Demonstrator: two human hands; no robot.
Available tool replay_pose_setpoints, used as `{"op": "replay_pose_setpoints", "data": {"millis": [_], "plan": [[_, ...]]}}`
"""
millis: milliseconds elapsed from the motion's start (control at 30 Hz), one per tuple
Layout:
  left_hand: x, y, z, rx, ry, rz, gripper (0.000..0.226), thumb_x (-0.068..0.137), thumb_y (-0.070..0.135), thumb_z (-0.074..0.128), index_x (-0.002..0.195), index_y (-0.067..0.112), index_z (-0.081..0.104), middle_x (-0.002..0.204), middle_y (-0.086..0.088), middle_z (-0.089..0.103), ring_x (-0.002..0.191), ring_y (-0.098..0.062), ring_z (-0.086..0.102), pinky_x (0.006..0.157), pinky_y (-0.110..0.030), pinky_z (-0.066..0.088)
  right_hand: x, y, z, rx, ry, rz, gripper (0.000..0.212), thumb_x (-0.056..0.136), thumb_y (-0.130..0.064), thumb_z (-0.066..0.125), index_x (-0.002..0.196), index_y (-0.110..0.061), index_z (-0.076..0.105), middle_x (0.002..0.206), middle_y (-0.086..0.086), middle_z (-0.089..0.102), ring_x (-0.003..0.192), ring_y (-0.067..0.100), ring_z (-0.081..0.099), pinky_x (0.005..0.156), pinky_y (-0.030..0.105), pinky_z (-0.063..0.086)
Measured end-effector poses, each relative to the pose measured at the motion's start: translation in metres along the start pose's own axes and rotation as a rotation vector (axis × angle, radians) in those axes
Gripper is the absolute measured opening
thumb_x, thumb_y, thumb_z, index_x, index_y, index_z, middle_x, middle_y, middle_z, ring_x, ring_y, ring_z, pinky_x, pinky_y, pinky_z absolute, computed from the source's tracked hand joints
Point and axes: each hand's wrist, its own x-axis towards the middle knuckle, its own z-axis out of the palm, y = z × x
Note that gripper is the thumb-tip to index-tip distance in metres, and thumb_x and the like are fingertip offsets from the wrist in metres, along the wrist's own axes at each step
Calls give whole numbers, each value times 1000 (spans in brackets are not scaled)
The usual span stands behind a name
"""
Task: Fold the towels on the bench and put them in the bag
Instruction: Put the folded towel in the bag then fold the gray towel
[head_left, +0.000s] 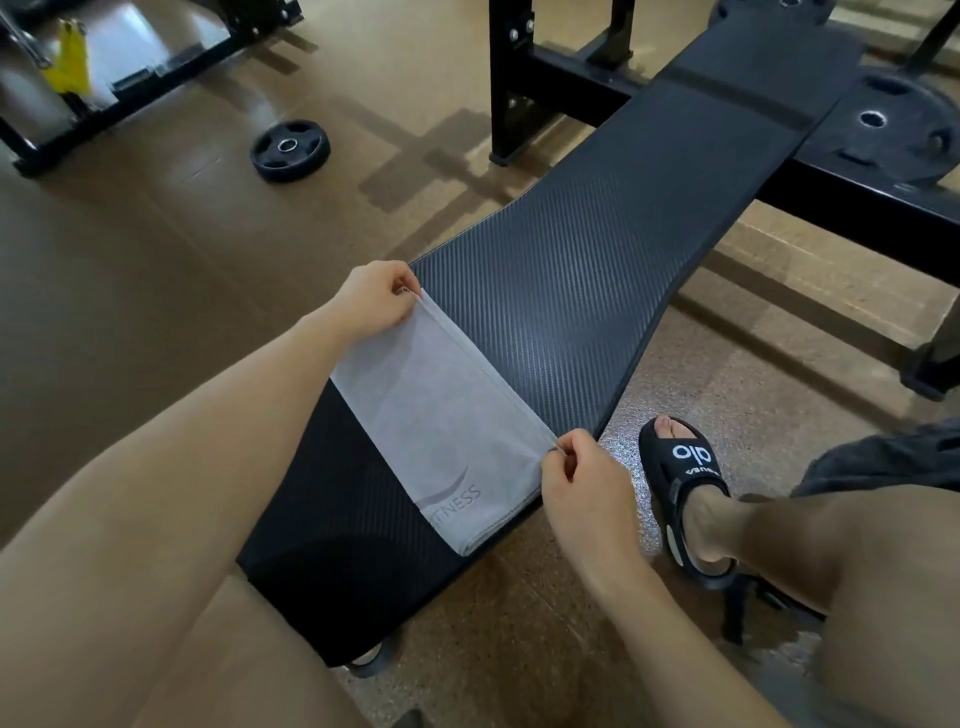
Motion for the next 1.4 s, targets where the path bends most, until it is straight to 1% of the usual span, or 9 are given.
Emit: {"op": "replay_pose_setpoints", "data": {"millis": [133,267,400,500,633,767,967,1233,1400], "plan": [[2,-1,-3,44,-7,93,17,96,15,55,101,21,69,96,-4,68,85,-19,62,69,-27,49,-1,-3,-3,22,-3,28,23,100,-24,45,78,-20,46,75,2,55,71,19,52,60,38,38],[6,-2,-7,58,9,178,15,97,20,58,102,22,71,97,-1,67,81,-10,57,71,-22,45,0,-4,-4,-20,-6,21,23,100,-24,44,78,-18,43,73,3,54,69,21,52,60,41,39],[9,0,-2,-17,14,148,15,96,20,58,104,22,71,98,1,69,89,-18,63,78,-30,49,2,-5,-2,-57,-7,7,24,100,-24,45,77,-19,42,72,3,53,66,20,51,57,39,36],[10,-2,0,-87,-62,45,18,95,24,57,111,23,66,102,2,69,93,-16,63,83,-35,50,5,-5,-3,-56,-6,6,23,99,-22,46,77,-16,43,71,4,53,65,21,51,57,40,37],[11,-9,-2,-17,-114,-16,22,100,28,51,114,19,65,109,0,66,102,-20,61,91,-40,50,7,-8,-5,-70,3,-2,23,98,-21,47,77,-15,44,69,5,54,65,24,52,61,46,43],[8,-10,-2,13,-109,58,19,104,28,46,108,19,63,108,-2,65,102,-23,60,89,-41,48,6,-10,-7,-68,-10,9,22,99,-21,47,78,-14,44,70,6,54,65,23,52,61,45,41],[7,-10,8,21,-65,52,16,103,26,44,106,21,59,103,-4,65,98,-25,60,83,-39,47,10,-11,-8,-93,-28,46,22,102,-24,43,83,-13,44,73,8,56,64,22,52,54,40,35],[3,-10,20,37,19,57,16,105,28,42,107,20,56,98,-4,64,92,-24,59,80,-44,48,12,-14,-7,-162,-33,65,20,103,-26,43,89,-13,47,76,6,56,67,20,55,60,40,44],[0,-11,29,100,115,84,16,106,32,41,110,22,52,101,-2,60,91,-23,56,75,-42,46,11,-13,-7,-223,1,34,11,103,-24,44,96,-16,43,77,3,56,67,19,56,57,38,44]]}}
